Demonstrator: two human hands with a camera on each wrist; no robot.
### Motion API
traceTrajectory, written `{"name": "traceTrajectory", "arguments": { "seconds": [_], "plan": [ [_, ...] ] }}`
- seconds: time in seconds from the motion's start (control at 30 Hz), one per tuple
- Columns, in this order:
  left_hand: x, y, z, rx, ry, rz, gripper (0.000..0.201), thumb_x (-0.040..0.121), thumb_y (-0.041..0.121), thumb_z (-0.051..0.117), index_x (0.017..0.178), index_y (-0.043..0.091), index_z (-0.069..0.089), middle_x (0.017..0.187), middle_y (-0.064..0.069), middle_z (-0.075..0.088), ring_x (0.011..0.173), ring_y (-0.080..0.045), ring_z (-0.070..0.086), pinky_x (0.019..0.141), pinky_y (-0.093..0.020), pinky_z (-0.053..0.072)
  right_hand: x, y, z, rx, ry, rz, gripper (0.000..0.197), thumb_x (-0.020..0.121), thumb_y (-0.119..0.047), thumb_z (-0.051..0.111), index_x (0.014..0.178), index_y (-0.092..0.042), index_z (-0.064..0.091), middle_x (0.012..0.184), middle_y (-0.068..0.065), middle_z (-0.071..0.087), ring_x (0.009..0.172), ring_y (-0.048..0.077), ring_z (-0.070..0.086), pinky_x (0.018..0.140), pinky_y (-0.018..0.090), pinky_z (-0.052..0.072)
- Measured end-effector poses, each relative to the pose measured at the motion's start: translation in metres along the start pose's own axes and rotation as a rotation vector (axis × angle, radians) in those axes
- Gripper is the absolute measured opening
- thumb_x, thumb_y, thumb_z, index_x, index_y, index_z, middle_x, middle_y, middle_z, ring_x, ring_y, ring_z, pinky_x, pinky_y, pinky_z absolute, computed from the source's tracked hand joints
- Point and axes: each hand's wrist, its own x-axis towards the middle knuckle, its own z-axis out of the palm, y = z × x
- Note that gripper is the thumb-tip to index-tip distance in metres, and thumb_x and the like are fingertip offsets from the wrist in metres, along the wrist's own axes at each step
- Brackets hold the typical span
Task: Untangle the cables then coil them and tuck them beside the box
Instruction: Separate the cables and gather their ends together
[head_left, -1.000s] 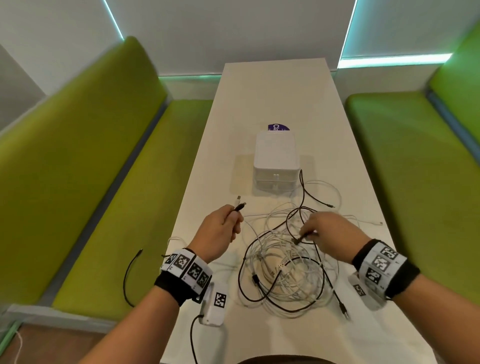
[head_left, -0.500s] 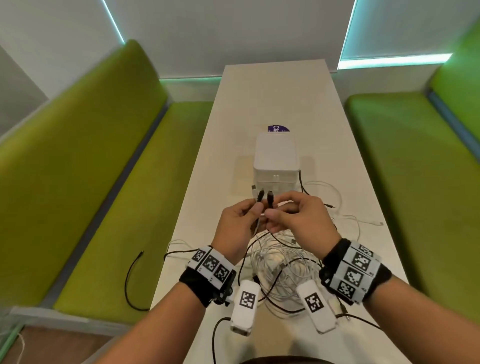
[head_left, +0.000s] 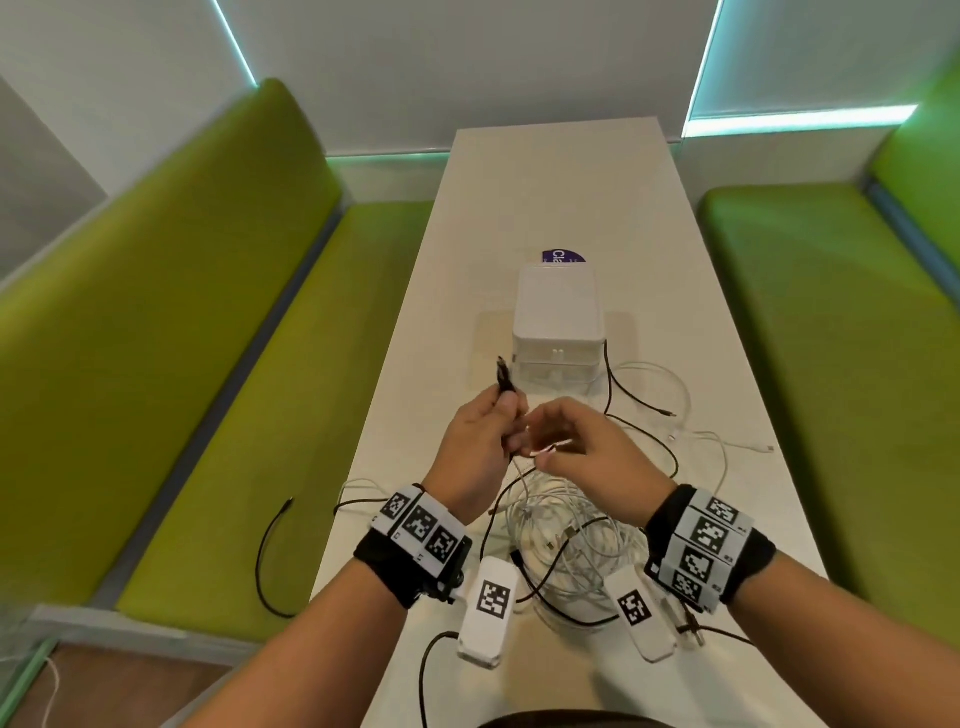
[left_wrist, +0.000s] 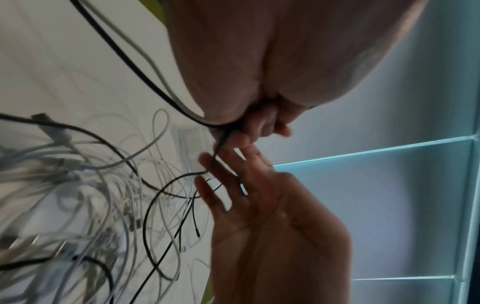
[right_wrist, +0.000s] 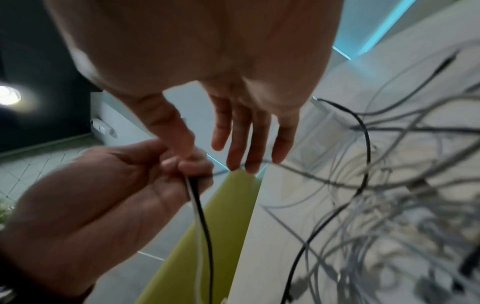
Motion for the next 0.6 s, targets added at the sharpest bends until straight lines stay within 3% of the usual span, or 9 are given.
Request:
{"name": "traceTrajectory", "arguments": {
  "seconds": [0.07,0.13,0.2,0.23,0.3,0.37,0.43,0.5,0.6],
  "plan": [
    [0.002,0.01,-0.002,-0.063,-0.002,0.007,0.027,0.109,0.016,0.033,0.09,0.01,0.051,0.06,0.003,0.036,0.054,-0.014,0.039,0.061,-0.028,0.042,-0.004,0.003,0.008,-0.065,-0.125,-0.005,0.028,0.087,-0.02,0.071,0.112,-0.027,0.061,0.099,-0.004,0.076,0.098,0.008,0.07,0.094,0.037,0.053],
    [0.005,0.016,-0.011,0.032,0.045,0.024,0.026,0.11,0.021,0.034,0.09,0.013,0.05,0.059,0.003,0.035,0.049,-0.014,0.036,0.051,-0.027,0.044,-0.005,0.004,0.009,-0.277,-0.11,-0.051,0.006,0.095,-0.029,0.067,0.096,-0.023,0.066,0.08,-0.001,0.073,0.077,0.007,0.067,0.079,0.032,0.053],
    [0.008,0.02,-0.026,0.293,0.072,0.097,0.025,0.107,0.028,0.039,0.088,0.017,0.051,0.058,0.007,0.036,0.051,-0.014,0.032,0.047,-0.027,0.038,-0.002,0.008,0.001,-0.505,-0.071,-0.088,0.029,0.096,-0.039,0.064,0.072,-0.024,0.062,0.066,-0.003,0.062,0.064,0.009,0.057,0.065,0.033,0.044],
    [0.007,0.022,-0.033,0.482,0.062,0.151,0.023,0.104,0.033,0.042,0.088,0.019,0.052,0.061,0.008,0.039,0.054,-0.015,0.033,0.05,-0.029,0.036,0.0,0.007,-0.004,-0.549,-0.059,-0.061,0.032,0.097,-0.039,0.063,0.067,-0.027,0.058,0.065,-0.005,0.059,0.064,0.008,0.054,0.063,0.032,0.04],
    [0.003,0.025,-0.039,0.85,-0.044,0.214,0.024,0.098,0.042,0.048,0.094,0.019,0.05,0.071,0.008,0.048,0.061,-0.014,0.042,0.059,-0.035,0.037,0.003,0.007,-0.016,-0.564,-0.066,-0.052,0.026,0.098,-0.033,0.062,0.073,-0.028,0.06,0.074,-0.007,0.058,0.069,0.006,0.053,0.067,0.03,0.038],
    [-0.001,0.02,-0.033,1.163,-0.194,0.17,0.028,0.096,0.047,0.054,0.104,0.021,0.048,0.085,0.012,0.055,0.067,-0.009,0.05,0.065,-0.034,0.041,0.005,0.002,-0.019,-0.559,-0.1,-0.103,0.01,0.098,-0.026,0.06,0.089,-0.024,0.065,0.084,-0.004,0.055,0.078,0.009,0.05,0.072,0.029,0.038],
    [-0.004,0.01,-0.023,1.367,-0.285,0.154,0.026,0.096,0.047,0.056,0.106,0.025,0.046,0.091,0.011,0.061,0.077,-0.012,0.059,0.072,-0.037,0.048,0.007,-0.005,-0.016,-0.529,-0.133,-0.175,0.013,0.097,-0.016,0.056,0.099,-0.024,0.066,0.09,-0.001,0.053,0.088,0.01,0.048,0.077,0.023,0.037],
    [0.0,0.003,-0.02,1.285,-0.207,0.155,0.015,0.098,0.04,0.055,0.092,0.03,0.046,0.081,0.007,0.063,0.076,-0.018,0.063,0.072,-0.041,0.051,0.009,-0.008,-0.015,-0.502,-0.058,-0.184,0.016,0.097,-0.012,0.056,0.101,-0.023,0.067,0.093,-0.003,0.056,0.089,0.009,0.052,0.078,0.022,0.04],
    [0.011,0.01,-0.036,1.213,0.036,0.099,0.028,0.099,0.037,0.057,0.077,0.03,0.041,0.07,0.007,0.056,0.066,-0.018,0.054,0.06,-0.034,0.04,0.011,-0.003,-0.028,-0.497,0.064,-0.053,0.011,0.099,-0.025,0.059,0.098,-0.025,0.07,0.083,-0.01,0.064,0.075,0.008,0.06,0.07,0.031,0.05]
  ]
}}
